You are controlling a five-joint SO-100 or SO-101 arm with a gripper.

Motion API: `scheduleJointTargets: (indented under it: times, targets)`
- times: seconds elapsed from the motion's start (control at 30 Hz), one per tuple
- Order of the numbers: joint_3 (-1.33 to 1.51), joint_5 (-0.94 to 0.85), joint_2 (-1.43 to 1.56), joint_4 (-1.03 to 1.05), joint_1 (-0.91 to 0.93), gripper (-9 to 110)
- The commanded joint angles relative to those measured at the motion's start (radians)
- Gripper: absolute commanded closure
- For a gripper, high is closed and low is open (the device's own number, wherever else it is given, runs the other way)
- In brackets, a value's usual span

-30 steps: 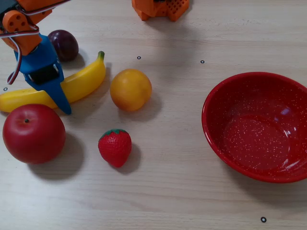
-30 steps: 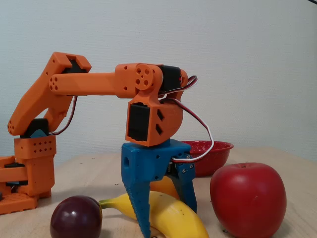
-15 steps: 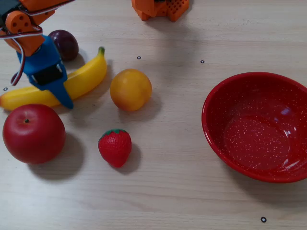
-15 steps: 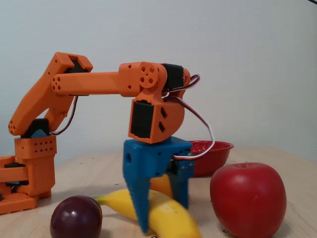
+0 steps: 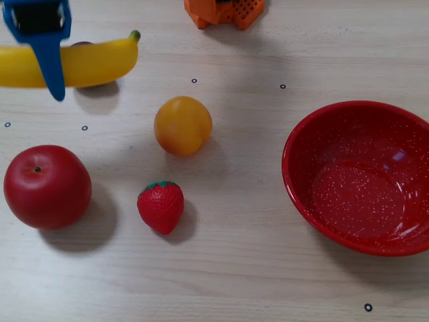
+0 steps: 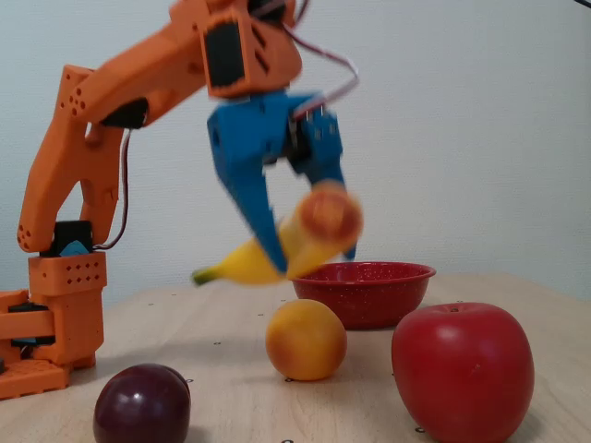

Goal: Put the banana in the red bowl.

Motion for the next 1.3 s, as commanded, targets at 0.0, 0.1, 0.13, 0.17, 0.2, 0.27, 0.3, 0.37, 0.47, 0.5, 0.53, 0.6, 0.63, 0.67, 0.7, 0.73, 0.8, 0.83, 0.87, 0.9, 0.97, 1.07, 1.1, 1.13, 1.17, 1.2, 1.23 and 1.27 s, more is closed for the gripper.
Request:
scheduleJointTargets:
  times: [0.0, 0.1, 0.13, 0.17, 0.2, 0.27, 0.3, 0.37, 0.47, 0.5, 0.53, 0.6, 0.63, 0.67, 0.7, 0.73, 0.8, 0.83, 0.87, 0.9, 0.97, 1.07, 1.1, 1.13, 1.17, 1.2, 1.23, 1.27]
  targets:
    - [-0.058, -0.066, 0.215, 0.1, 0.094, 101]
    - [-0.075, -0.163, 0.285, 0.1, 0.209, 101]
    - [-0.084, -0.207, 0.302, 0.1, 0.259, 101]
    - [-0.094, -0.253, 0.318, 0.1, 0.318, 101]
    - [-0.104, -0.301, 0.328, 0.1, 0.376, 101]
    - [-0.132, -0.396, 0.336, 0.1, 0.511, 101]
    - [-0.15, -0.437, 0.33, 0.1, 0.575, 101]
    - [-0.183, -0.512, 0.307, 0.098, 0.695, 101]
    - [-0.252, -0.62, 0.239, 0.091, 0.856, 101]
    - [-0.279, -0.65, 0.209, 0.091, 0.902, 101]
    - [-0.307, -0.673, 0.176, 0.092, 0.943, 101]
    - [-0.362, -0.718, 0.104, 0.091, 1.008, 101]
    - [-0.38, -0.732, 0.072, 0.086, 1.034, 101]
    - [-0.396, -0.75, 0.037, 0.072, 1.052, 101]
    - [-0.41, -0.764, 0.002, 0.06, 1.066, 101]
    - [-0.413, -0.773, -0.028, 0.043, 1.074, 101]
    - [-0.423, -0.784, -0.087, 0.012, 1.081, 101]
    - [-0.433, -0.793, -0.115, -0.003, 1.081, 101]
    - [-0.443, -0.795, -0.146, -0.012, 1.08, 101]
    - [-0.454, -0.796, -0.172, -0.021, 1.078, 101]
    - [-0.471, -0.804, -0.221, -0.041, 1.074, 101]
    - [-0.485, -0.811, -0.281, -0.077, 1.066, 101]
    - [-0.488, -0.815, -0.296, -0.091, 1.063, 101]
    - [-0.492, -0.815, -0.31, -0.106, 1.06, 101]
    - [-0.5, -0.815, -0.327, -0.118, 1.057, 101]
    - [-0.511, -0.815, -0.344, -0.13, 1.054, 101]
    - [-0.517, -0.815, -0.357, -0.141, 1.051, 101]
    - [-0.523, -0.815, -0.368, -0.15, 1.048, 101]
